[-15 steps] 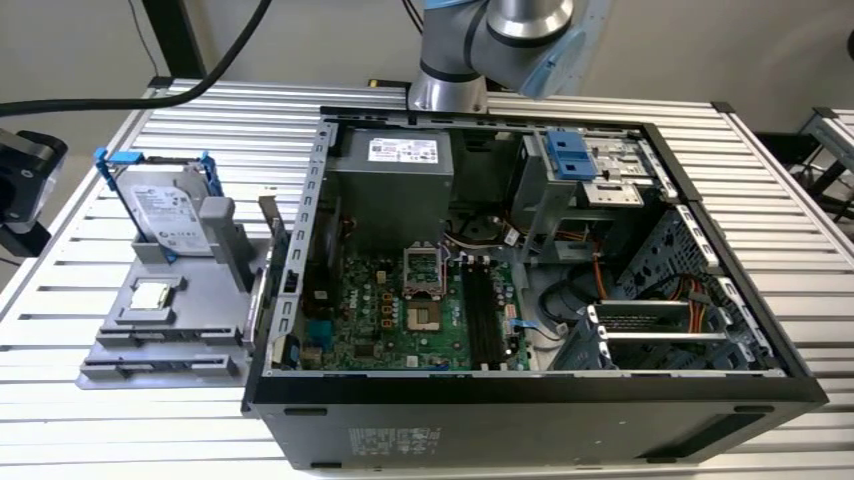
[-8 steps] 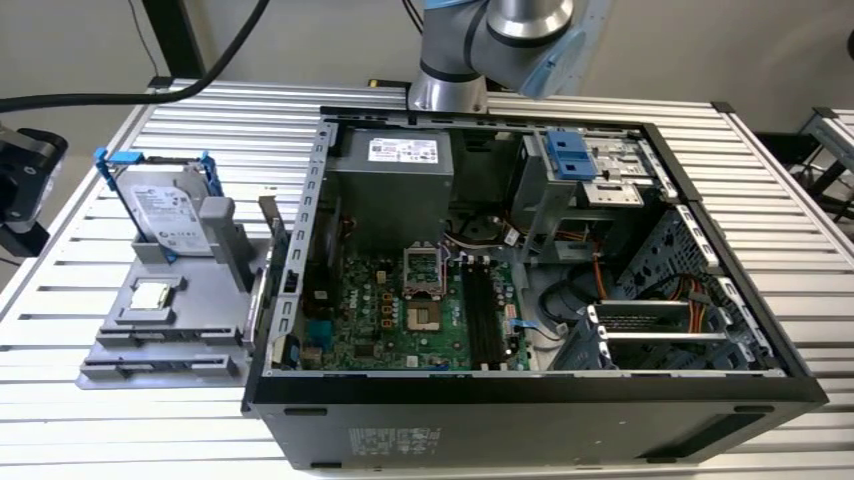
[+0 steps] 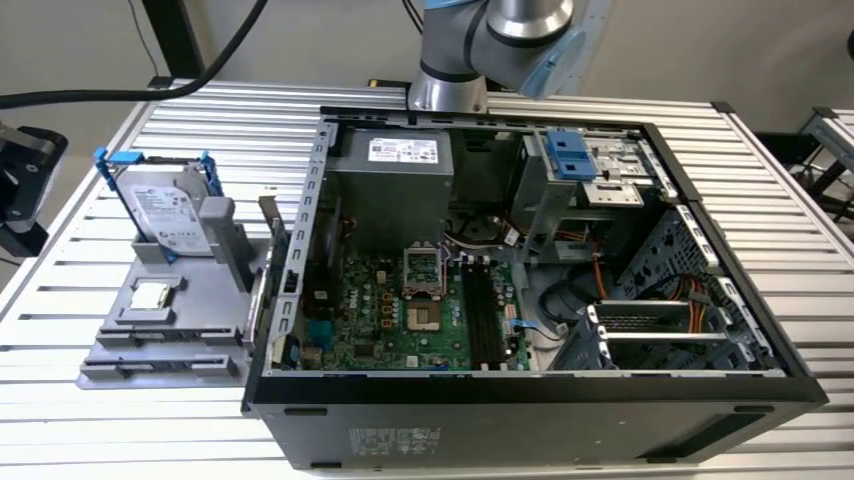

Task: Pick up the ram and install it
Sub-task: 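Pick up the ram and move it above insertion slot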

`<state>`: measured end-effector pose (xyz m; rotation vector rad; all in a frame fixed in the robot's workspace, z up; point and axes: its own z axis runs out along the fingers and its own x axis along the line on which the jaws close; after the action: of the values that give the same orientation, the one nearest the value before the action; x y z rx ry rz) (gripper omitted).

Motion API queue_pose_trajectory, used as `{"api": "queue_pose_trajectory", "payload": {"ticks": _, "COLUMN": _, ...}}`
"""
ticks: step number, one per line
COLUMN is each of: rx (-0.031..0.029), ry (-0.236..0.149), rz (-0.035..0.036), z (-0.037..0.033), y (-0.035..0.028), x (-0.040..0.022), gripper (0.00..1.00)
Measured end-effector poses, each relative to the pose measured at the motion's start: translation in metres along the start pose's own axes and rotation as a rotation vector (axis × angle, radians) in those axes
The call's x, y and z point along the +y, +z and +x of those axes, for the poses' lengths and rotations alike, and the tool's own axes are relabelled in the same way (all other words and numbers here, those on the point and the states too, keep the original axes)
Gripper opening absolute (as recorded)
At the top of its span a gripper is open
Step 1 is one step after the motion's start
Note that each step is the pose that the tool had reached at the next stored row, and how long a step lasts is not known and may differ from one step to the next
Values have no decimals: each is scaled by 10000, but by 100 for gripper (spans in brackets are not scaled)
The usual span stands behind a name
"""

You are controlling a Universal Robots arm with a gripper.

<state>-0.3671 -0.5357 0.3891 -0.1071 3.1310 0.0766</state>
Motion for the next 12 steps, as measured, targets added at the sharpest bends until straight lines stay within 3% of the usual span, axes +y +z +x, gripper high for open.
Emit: {"api": "queue_pose_trajectory", "payload": {"ticks": 12, "rx": 29, "ry": -580, "rz": -4, "z": 8, "y": 0, "x": 1, "gripper": 0}}
